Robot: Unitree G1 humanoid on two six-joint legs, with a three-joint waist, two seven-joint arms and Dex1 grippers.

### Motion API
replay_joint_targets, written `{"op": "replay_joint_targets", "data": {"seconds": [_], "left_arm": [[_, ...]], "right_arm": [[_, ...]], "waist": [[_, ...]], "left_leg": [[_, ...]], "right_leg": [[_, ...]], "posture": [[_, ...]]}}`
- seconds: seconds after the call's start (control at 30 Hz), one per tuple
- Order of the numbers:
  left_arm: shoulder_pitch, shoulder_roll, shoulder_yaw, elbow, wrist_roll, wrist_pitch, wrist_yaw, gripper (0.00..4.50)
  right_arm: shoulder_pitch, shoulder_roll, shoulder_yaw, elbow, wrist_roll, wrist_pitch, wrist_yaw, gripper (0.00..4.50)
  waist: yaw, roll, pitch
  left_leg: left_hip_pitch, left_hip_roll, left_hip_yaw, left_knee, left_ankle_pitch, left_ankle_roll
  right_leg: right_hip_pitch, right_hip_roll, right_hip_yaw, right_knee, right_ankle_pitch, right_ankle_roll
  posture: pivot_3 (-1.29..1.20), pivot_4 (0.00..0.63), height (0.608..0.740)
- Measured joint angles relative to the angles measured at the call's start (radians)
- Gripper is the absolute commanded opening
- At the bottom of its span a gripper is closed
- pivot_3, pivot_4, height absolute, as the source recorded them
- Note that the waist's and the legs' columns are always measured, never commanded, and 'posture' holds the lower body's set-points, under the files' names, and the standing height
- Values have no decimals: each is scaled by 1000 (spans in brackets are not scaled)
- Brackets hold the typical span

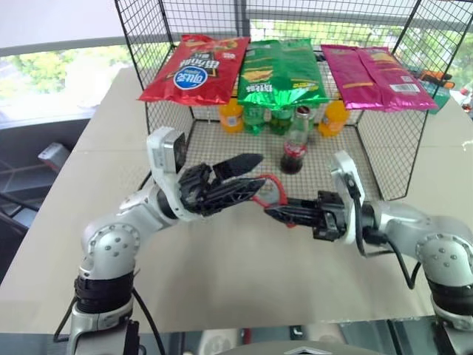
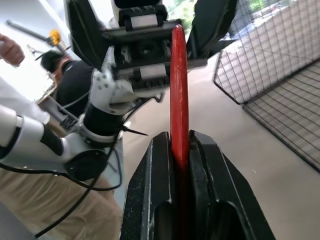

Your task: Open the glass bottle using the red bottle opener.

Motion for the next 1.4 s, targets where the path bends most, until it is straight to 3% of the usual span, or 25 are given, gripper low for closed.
{"op": "replay_joint_targets", "data": {"seconds": [0.2, 0.43, 0.73, 0.97, 1.4], "left_arm": [[-10, -19, -119, 71, 438, -209, 164, 4453], [-179, -136, -295, 281, 681, -355, 165, 4453], [-326, -249, -336, 523, 803, -476, 122, 4453], [-353, -342, -385, 571, 861, -551, 102, 4453], [-467, -441, -370, 741, 963, -623, 214, 4453]], "right_arm": [[330, -25, -130, -62, -157, -114, -54, 0], [367, -3, -139, -160, -204, -169, -126, 0], [350, -19, -151, -188, -181, -171, -187, 0], [352, -47, -167, -195, -173, -183, -192, 0], [498, -42, -198, -229, -285, -274, -173, 0]], "waist": [[22, 0, 0], [15, 0, -1], [20, 0, -1], [19, 0, 0], [19, 0, -1]], "left_leg": [[0, -3, 1, 1, 0, 0], [1, -1, 2, 3, 1, -1], [-2, -2, 1, 3, 0, 0], [-2, -2, 1, 3, 0, 0], [-2, -2, 0, 4, 0, 0]], "right_leg": [[1, 0, 1, -1, 0, 0], [1, 3, 3, 0, 0, -1], [0, 2, 2, -2, 2, 1], [0, 2, 2, -1, 2, 1], [1, 2, 2, -1, 2, 2]], "posture": [[0, 150, 740], [0, 150, 740], [0, 150, 740], [0, 150, 740], [0, 150, 740]]}}
